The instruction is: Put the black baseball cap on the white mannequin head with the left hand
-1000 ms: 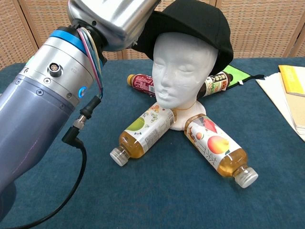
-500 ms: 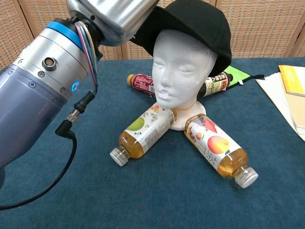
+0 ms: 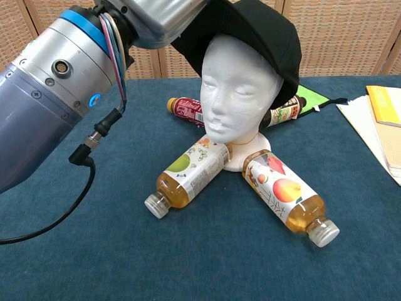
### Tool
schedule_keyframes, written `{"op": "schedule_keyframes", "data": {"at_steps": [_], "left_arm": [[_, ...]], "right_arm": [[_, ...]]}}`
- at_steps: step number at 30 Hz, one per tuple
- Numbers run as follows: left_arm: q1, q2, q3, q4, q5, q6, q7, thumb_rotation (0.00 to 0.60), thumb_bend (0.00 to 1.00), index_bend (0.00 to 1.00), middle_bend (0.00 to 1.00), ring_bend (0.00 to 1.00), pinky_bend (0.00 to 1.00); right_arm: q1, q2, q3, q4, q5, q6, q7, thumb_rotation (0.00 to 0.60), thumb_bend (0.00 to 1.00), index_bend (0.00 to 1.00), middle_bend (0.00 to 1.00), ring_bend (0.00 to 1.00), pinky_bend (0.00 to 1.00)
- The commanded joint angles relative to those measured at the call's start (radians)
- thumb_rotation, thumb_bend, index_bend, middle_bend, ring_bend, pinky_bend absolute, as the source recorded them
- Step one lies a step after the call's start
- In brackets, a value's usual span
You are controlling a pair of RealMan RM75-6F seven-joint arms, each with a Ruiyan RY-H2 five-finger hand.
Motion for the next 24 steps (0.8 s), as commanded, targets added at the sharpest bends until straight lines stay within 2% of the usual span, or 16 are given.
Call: {"op": "schedule_keyframes", "data": {"at_steps": [1, 9, 11, 16, 19, 24], "left_arm": [[-0.004, 0.012, 0.001, -0.001, 0.007, -0.010, -0.001, 0.600, 0.92, 0.79, 0.97, 0.97, 0.87], [0.001, 0.037, 0.020, -0.006, 0.017, -0.028, -0.010, 0.600, 0.89, 0.76, 0.97, 0.97, 0.87], [0.003, 0.041, 0.025, -0.006, 0.019, -0.029, -0.013, 0.600, 0.86, 0.70, 0.96, 0.97, 0.87], [0.009, 0.057, 0.038, -0.010, 0.033, -0.032, -0.019, 0.600, 0.70, 0.40, 0.95, 0.96, 0.86], [0.013, 0.063, 0.040, -0.010, 0.036, -0.032, -0.018, 0.600, 0.65, 0.30, 0.95, 0.96, 0.86], [0.019, 0.068, 0.039, -0.014, 0.044, -0.026, -0.028, 0.600, 0.57, 0.20, 0.95, 0.96, 0.86]], "right_arm": [[0.000, 0.000, 0.000, 0.000, -0.001, 0.000, -0.001, 0.600, 0.05, 0.00, 0.00, 0.00, 0.00], [0.000, 0.000, 0.000, 0.000, 0.000, 0.001, -0.001, 0.600, 0.05, 0.00, 0.00, 0.00, 0.00], [0.000, -0.001, 0.000, 0.000, -0.001, 0.001, -0.002, 0.600, 0.05, 0.00, 0.00, 0.00, 0.00], [0.000, -0.002, 0.000, 0.000, -0.001, -0.001, -0.004, 0.600, 0.05, 0.00, 0.00, 0.00, 0.00], [0.000, -0.003, 0.000, 0.000, -0.002, 0.001, -0.006, 0.600, 0.05, 0.00, 0.00, 0.00, 0.00], [0.000, -0.003, 0.001, 0.001, -0.002, 0.002, -0.007, 0.600, 0.05, 0.00, 0.00, 0.00, 0.00]]}}
